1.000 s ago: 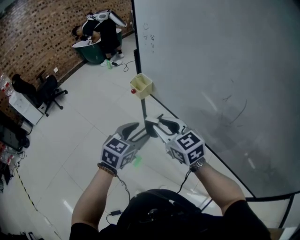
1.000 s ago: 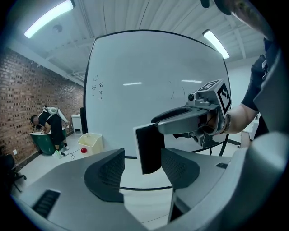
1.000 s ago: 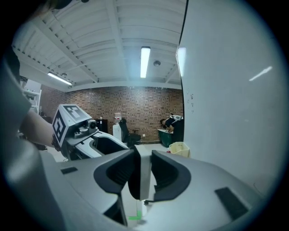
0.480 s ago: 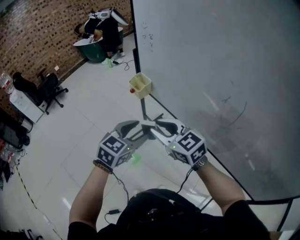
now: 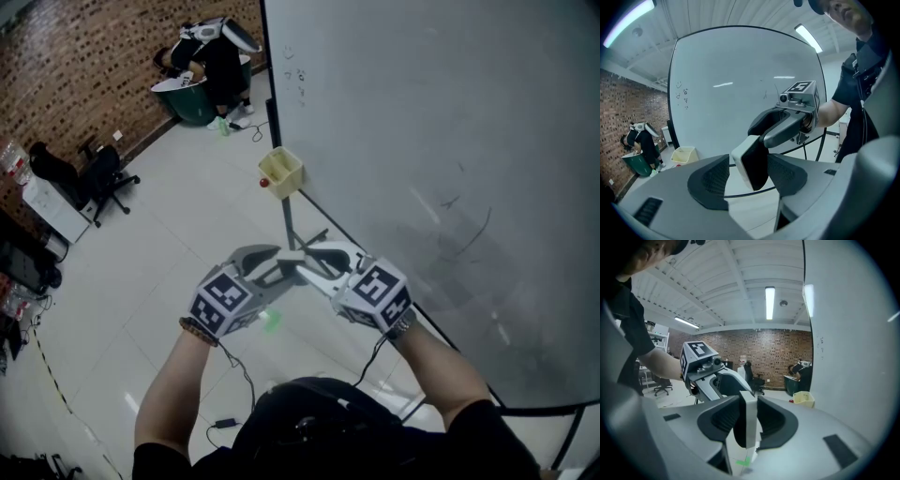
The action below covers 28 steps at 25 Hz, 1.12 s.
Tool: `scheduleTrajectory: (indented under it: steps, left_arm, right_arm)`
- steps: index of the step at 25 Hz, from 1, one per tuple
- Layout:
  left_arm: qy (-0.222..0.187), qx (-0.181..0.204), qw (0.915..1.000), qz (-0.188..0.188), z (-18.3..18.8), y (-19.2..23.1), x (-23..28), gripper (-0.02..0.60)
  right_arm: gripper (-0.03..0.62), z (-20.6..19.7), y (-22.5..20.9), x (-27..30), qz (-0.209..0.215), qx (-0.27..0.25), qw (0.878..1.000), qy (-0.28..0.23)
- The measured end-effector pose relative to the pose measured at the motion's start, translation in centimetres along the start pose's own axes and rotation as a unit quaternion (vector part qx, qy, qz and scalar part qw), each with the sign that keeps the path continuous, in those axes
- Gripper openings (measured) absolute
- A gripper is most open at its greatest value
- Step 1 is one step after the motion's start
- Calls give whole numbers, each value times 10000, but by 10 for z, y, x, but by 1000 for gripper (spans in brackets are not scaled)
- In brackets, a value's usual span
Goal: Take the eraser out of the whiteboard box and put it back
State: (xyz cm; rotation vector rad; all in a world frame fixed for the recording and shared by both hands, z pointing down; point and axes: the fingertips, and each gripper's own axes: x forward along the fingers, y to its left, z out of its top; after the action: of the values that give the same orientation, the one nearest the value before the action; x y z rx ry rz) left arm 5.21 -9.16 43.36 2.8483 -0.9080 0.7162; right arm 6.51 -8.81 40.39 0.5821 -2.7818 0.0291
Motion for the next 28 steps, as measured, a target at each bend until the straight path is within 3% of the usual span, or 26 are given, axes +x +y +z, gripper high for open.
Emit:
scheduleTrajectory:
  steps: [7, 19, 28]
  left_arm:
    - [169, 331, 9993, 17, -1, -7, 1, 230]
    - [15, 190, 9995, 246, 1, -10, -2, 190]
    - [-57, 80, 9978, 654, 2, -1, -8, 179]
  right_arm:
    - [146, -2, 6, 0, 187, -208, 9996, 41]
    - [164, -5, 10, -4, 146, -332, 9993, 67]
    - [175, -1, -3, -14, -226, 11, 9995, -215]
